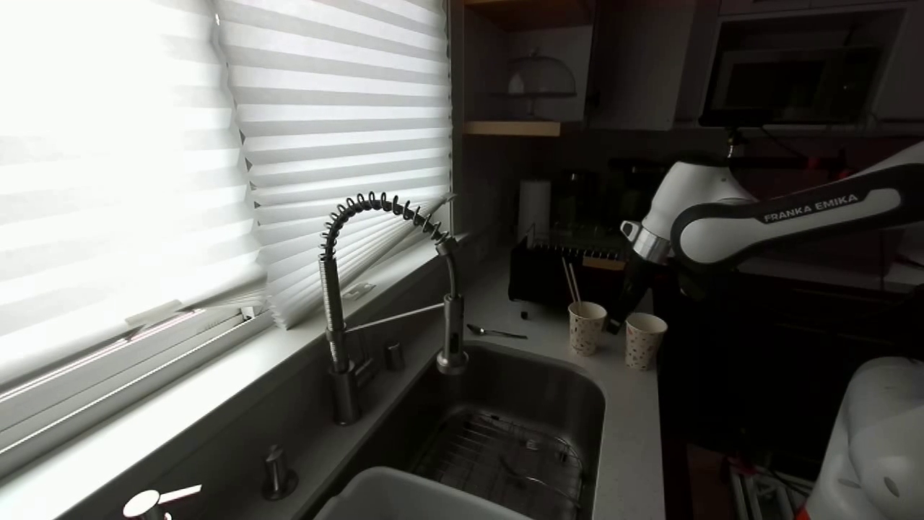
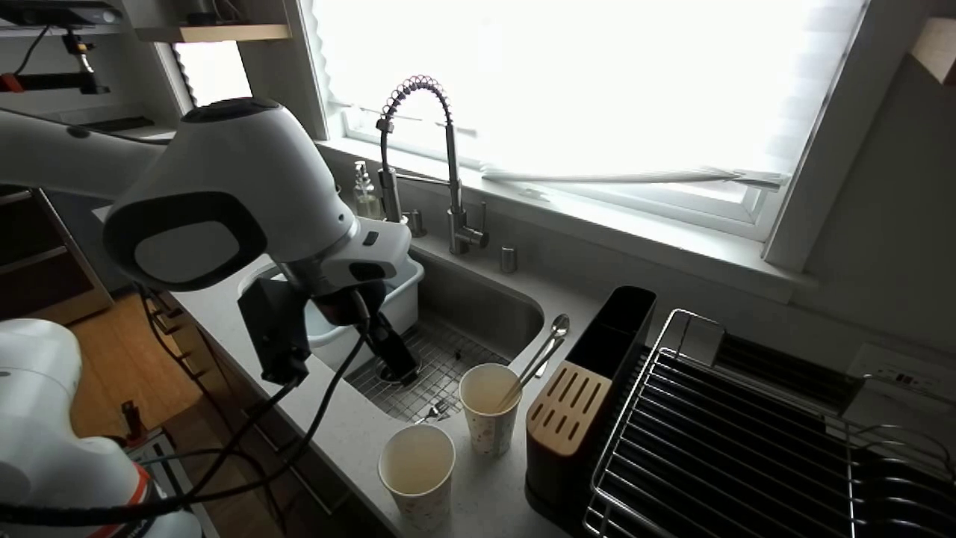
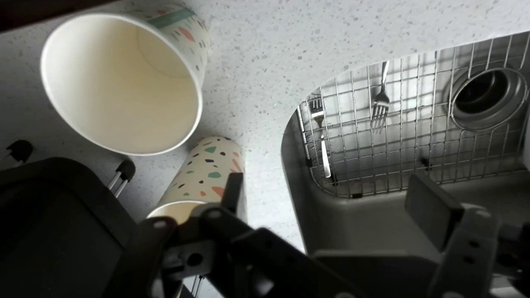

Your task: Pick up the styrofoam cup with straws and stack it in the empty styrofoam cup, remove the straws styrofoam cup and place it in the dishes drying rack

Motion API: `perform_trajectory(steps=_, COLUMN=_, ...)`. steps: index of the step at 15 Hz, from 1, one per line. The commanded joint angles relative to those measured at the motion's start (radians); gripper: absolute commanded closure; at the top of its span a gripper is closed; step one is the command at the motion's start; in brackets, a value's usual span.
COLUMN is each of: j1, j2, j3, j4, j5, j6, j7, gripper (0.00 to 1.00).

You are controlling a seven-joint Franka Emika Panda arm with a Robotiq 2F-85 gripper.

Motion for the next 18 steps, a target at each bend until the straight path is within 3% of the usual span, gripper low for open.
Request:
perform_trajectory(steps=1, j1=-0.033, j2=0.042, j3=-0.012, j4=0.015, j5=-0.017, j6=0.064, j7=-0.002, gripper=0.00)
perform_trajectory(steps=8, j1=-0.043, j2=0.130, j3=-0.034, j4=0.019, j5=0.006, j6=0.245, j7=-0.015, gripper=0.00)
perform_trajectory(steps=18, j1=-0.005, j2=0.261, j3=-0.076, j4=0.047, j5=0.046, j6=0.380, j7=-0.083, gripper=0.00)
